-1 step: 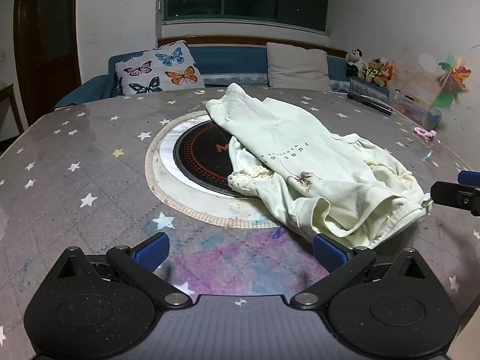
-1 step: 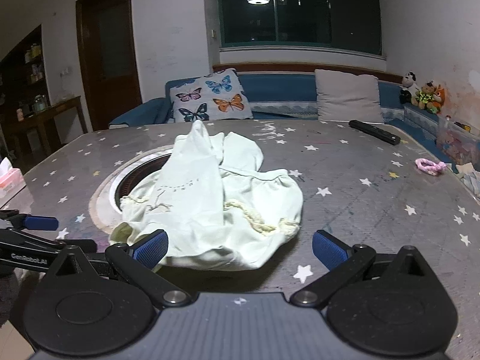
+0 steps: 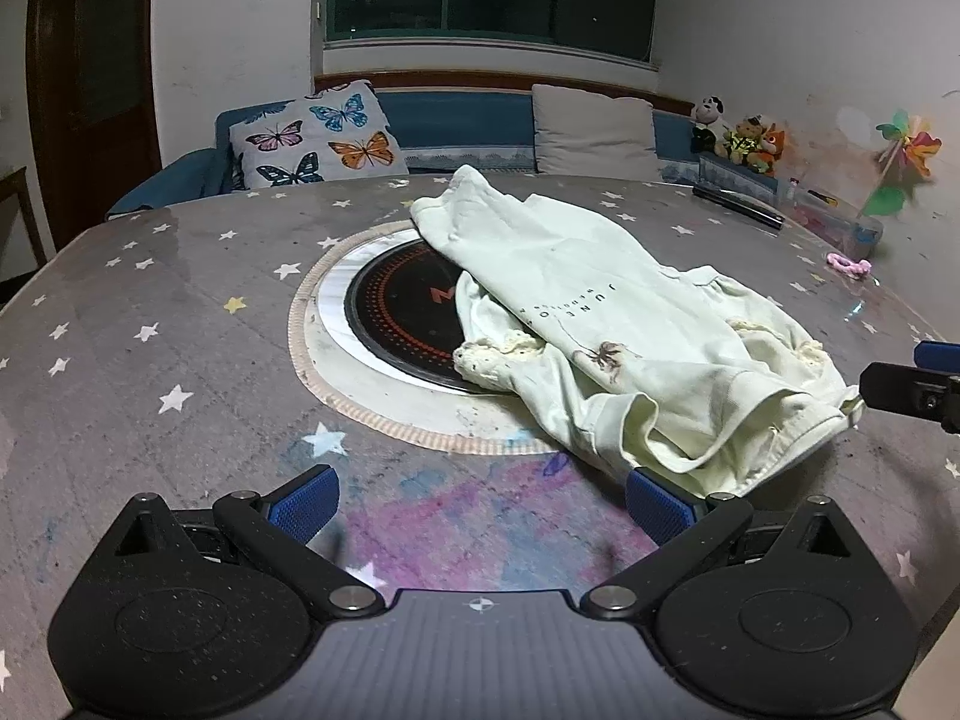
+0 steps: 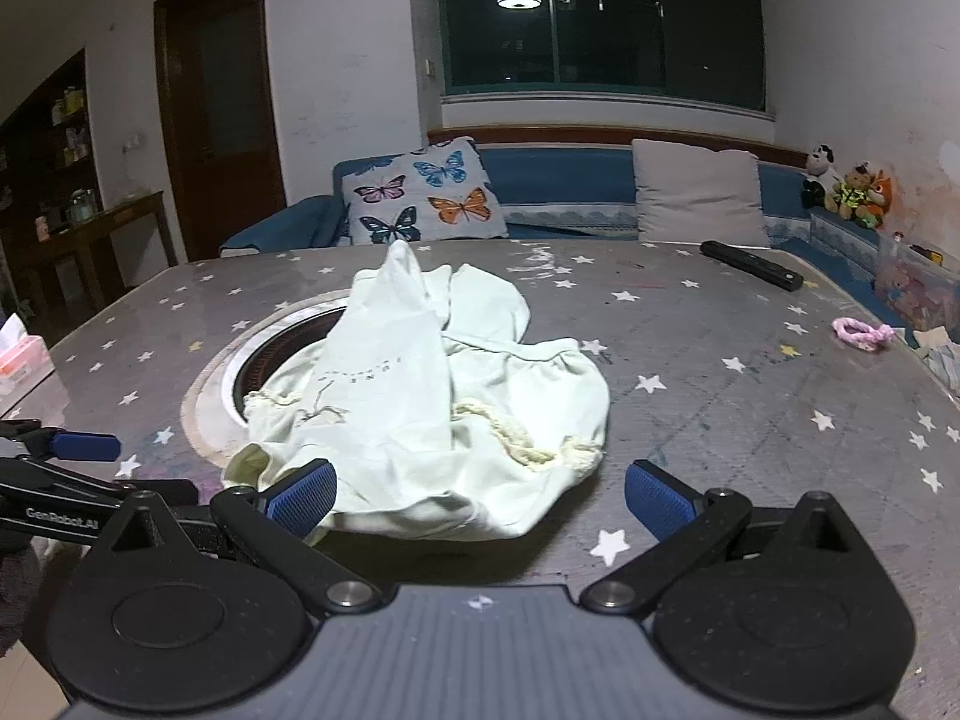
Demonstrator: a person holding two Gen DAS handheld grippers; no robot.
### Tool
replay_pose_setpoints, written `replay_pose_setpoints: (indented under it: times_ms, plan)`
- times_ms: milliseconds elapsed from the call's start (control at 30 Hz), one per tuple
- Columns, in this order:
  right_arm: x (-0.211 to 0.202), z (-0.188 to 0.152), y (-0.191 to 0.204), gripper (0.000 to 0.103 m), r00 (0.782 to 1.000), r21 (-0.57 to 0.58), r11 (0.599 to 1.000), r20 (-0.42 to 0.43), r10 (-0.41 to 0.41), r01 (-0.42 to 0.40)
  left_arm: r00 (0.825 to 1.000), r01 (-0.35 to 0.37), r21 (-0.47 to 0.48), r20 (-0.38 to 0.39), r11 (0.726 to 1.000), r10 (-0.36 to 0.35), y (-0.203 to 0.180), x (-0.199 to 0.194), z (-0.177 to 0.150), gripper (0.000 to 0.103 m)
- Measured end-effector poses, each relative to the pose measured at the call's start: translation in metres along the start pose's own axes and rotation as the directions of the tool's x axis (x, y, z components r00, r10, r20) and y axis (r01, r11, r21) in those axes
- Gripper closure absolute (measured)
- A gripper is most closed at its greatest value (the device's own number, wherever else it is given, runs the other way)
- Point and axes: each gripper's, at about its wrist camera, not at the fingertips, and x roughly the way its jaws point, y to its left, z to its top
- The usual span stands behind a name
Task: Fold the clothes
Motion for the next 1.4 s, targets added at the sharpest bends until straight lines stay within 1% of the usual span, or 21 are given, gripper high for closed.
replay_pose_setpoints:
  times_ms: [167,200,367,433,667,867,1100,1400]
  plan:
    - [0.0,0.0,-0.002,0.0,1.0,0.002,1.0,0.0,0.002,-0.002,1.0,-0.002,-0.007,-0.008,1.0,0.002,-0.002,-0.001,-0.002,0.0]
    - [0.001,0.002,0.008,0.0,1.0,-0.001,1.0,0.0,0.0,0.0,1.0,-0.002,-0.008,-0.009,1.0,0.002,-0.003,-0.002,-0.002,0.0]
    - [0.002,0.006,0.012,0.0,1.0,-0.006,1.0,-0.003,0.004,-0.004,1.0,-0.005,-0.011,-0.016,1.0,0.005,-0.005,-0.001,-0.004,0.0]
    - [0.002,0.006,0.01,0.0,1.0,-0.013,1.0,-0.005,0.011,-0.011,1.0,0.004,-0.005,-0.026,1.0,-0.004,-0.001,0.005,0.0,0.0]
    - [0.006,0.013,0.004,0.0,1.0,-0.02,0.999,-0.006,0.028,-0.028,1.0,-0.005,0.006,-0.018,1.0,0.005,0.001,0.009,0.011,0.0]
    - [0.016,0.022,-0.001,0.0,0.999,-0.026,0.999,-0.017,0.029,-0.029,1.0,-0.021,0.018,-0.016,1.0,0.021,0.003,0.016,0.022,0.0]
    - [0.028,0.029,-0.004,0.0,0.999,-0.033,0.999,-0.032,0.028,-0.029,1.0,-0.016,0.032,-0.018,0.999,0.017,-0.002,0.022,0.03,0.0]
    - [0.031,0.019,0.0,0.0,0.997,-0.034,0.999,-0.066,0.034,-0.037,0.999,-0.002,0.037,-0.033,0.999,0.003,-0.008,0.024,0.027,0.0]
